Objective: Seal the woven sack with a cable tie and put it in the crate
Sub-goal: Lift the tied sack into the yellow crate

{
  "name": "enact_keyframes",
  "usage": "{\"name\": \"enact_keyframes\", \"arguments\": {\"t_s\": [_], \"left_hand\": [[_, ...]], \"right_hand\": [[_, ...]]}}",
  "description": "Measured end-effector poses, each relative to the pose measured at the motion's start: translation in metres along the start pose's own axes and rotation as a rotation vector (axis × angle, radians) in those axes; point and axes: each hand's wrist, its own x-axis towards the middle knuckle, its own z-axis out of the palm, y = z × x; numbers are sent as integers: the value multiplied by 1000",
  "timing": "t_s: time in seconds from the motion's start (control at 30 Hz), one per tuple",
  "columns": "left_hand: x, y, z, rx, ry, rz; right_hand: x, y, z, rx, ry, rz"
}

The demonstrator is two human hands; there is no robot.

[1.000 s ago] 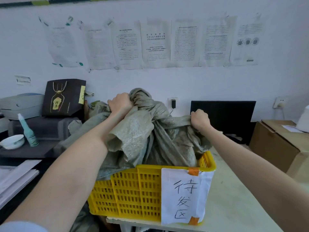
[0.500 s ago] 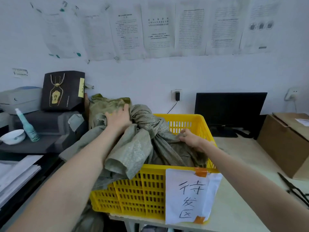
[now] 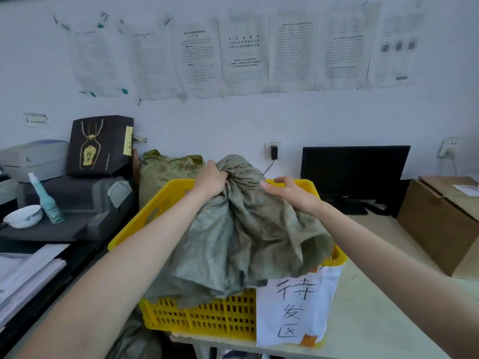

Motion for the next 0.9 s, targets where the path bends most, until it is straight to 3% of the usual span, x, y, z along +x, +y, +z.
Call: {"name": "enact_keyframes", "arguments": {"t_s": [0.17,0.3,0.47,0.57,0.7,0.9], "left_hand": [[0,14,22,-510,61,-229],[3,25,27,-815,61,-444],[5,29,37,-971,18,-535],[-1,31,42,-918,37,-445],[-21,33,48,-963,-28,-220],[-39,27,42,-366,-153,198]], "right_hand": [[-13,-2,-7,-21,-172,-10],[-13,-9,-11,-115,-167,-22],[-2,-11,-20,284,-241,7],[-3,-6,-19,102,-203,-59],[-2,-1,-18,-127,-3,-152],[16,-1,-46,-625,290,-394]]}}
